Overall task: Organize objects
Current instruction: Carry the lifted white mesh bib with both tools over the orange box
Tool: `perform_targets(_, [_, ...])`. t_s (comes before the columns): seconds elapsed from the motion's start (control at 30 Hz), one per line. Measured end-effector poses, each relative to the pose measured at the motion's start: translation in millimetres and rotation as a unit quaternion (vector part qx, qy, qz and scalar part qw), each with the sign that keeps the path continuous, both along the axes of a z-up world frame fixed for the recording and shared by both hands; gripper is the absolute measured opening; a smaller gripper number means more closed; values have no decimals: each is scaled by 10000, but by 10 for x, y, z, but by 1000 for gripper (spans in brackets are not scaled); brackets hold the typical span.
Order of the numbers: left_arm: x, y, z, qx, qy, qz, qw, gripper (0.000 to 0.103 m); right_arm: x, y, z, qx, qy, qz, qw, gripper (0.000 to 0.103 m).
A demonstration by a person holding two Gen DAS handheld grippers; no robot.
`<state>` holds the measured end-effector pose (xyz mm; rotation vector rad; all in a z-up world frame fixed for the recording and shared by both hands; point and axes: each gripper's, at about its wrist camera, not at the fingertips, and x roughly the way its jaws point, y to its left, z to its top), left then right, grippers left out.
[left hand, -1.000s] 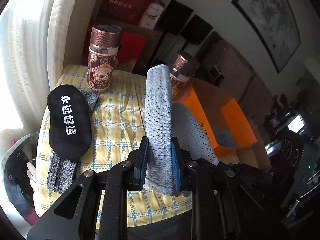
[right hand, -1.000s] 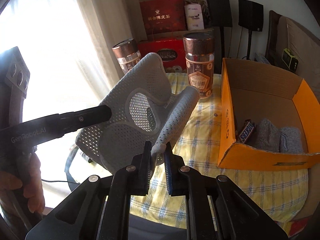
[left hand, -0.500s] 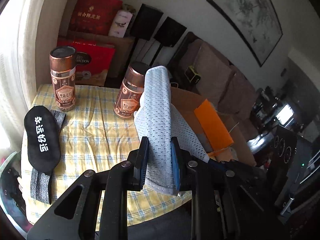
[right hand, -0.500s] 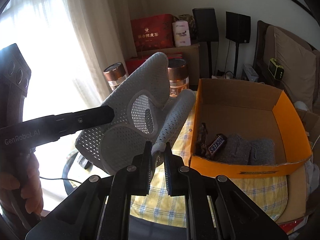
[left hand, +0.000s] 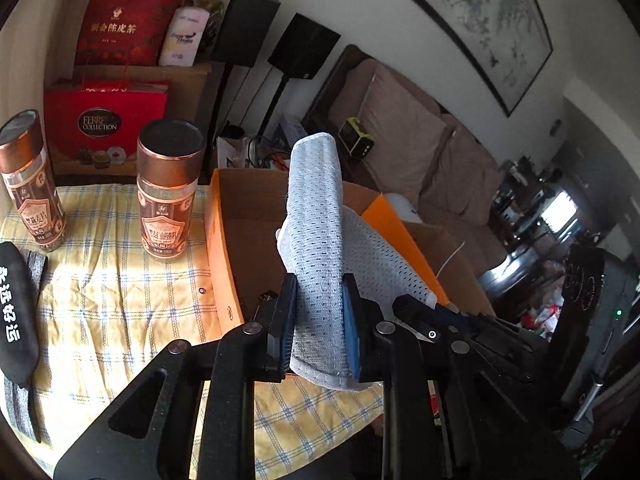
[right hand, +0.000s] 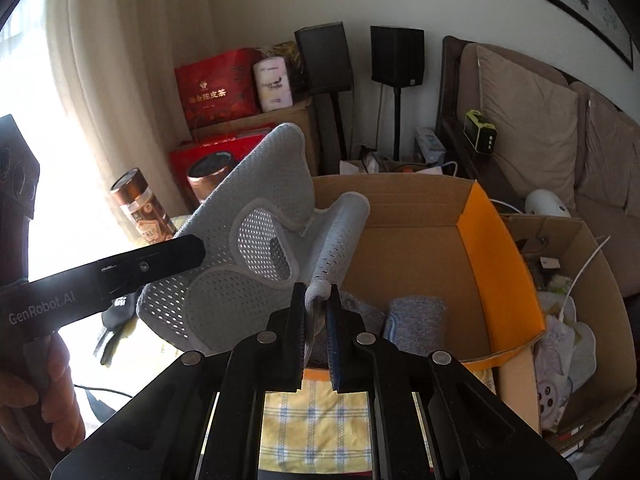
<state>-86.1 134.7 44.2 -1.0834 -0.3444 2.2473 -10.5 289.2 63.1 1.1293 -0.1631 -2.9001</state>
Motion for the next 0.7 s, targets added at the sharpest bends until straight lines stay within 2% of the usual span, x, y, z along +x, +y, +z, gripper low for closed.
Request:
perform_targets(0.3, [-250, 567, -195, 21, -251, -202, 9995, 20, -141, 570, -72, 100, -47, -551, 9984, 7])
perform_targets(0.7, [-536, 1031, -443, -157, -394, -267, 9987, 20, -430, 1028, -264, 320, -183, -879, 9954, 7])
